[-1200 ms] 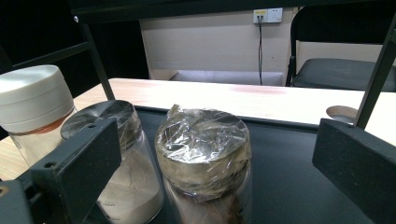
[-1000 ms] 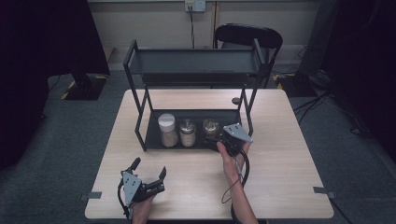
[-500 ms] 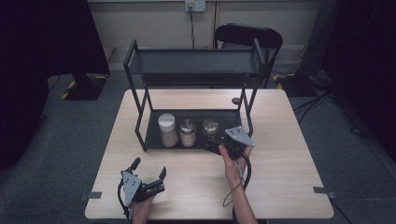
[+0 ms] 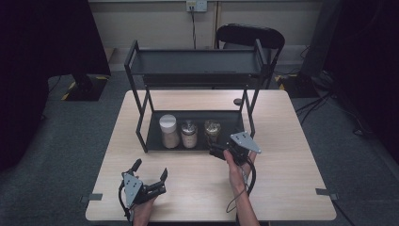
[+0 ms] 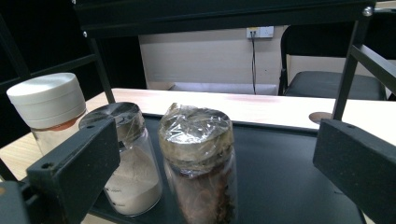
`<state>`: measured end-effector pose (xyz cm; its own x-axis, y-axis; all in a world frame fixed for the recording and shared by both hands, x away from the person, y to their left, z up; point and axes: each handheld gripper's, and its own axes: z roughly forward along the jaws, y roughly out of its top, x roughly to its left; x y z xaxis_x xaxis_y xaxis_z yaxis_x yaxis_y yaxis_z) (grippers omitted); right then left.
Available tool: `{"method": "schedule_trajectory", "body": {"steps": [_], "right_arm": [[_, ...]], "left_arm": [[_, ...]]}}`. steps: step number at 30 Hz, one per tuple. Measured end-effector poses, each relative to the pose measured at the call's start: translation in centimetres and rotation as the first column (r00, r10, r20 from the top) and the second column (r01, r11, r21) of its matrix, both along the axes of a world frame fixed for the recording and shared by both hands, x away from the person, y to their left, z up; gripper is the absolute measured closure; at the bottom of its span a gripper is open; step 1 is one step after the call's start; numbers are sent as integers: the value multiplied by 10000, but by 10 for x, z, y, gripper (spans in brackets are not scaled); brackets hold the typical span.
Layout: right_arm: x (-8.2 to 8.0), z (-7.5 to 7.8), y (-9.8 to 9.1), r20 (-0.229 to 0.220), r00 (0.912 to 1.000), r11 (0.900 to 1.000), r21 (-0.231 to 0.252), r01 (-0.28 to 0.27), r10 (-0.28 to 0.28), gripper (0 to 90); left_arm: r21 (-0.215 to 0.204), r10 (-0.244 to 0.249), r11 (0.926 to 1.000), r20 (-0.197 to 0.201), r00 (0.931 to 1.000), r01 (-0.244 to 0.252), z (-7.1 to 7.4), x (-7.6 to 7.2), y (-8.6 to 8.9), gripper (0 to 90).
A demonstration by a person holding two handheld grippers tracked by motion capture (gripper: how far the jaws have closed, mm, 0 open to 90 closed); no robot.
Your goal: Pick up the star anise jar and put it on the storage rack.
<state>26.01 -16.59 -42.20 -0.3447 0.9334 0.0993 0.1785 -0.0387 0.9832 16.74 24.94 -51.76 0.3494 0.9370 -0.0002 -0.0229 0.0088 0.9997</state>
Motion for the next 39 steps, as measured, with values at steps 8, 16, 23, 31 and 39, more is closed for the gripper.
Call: {"method": "schedule_trajectory", "body": {"steps": [8, 16, 23, 31, 39], "right_arm": [[-10, -3, -6, 203, 9996, 9998, 33, 186, -187, 0], [-19, -5, -15, 205, 9995, 9993, 297, 218, -224, 0], [-28, -10, -19, 187, 9982, 9983, 118, 565, -567, 0], [-37, -14, -23, 296, 9966, 9969, 182, 766, -772, 0], [-48, -18, -23, 400, 9955, 9963, -62, 860, -857, 0]], "left_arm": [[2, 3, 10000, 2, 10000, -3, 0, 0, 0, 1], [11, 8, 10000, -2, 10000, -8, 0, 0, 0, 2], [29, 9, 10000, -7, 10000, -9, 0, 0, 0, 2], [-26, 39, 10000, 1, 10000, -39, 0, 0, -1, 2], [-22, 46, 10000, -2, 10000, -46, 0, 0, -1, 2]]}}
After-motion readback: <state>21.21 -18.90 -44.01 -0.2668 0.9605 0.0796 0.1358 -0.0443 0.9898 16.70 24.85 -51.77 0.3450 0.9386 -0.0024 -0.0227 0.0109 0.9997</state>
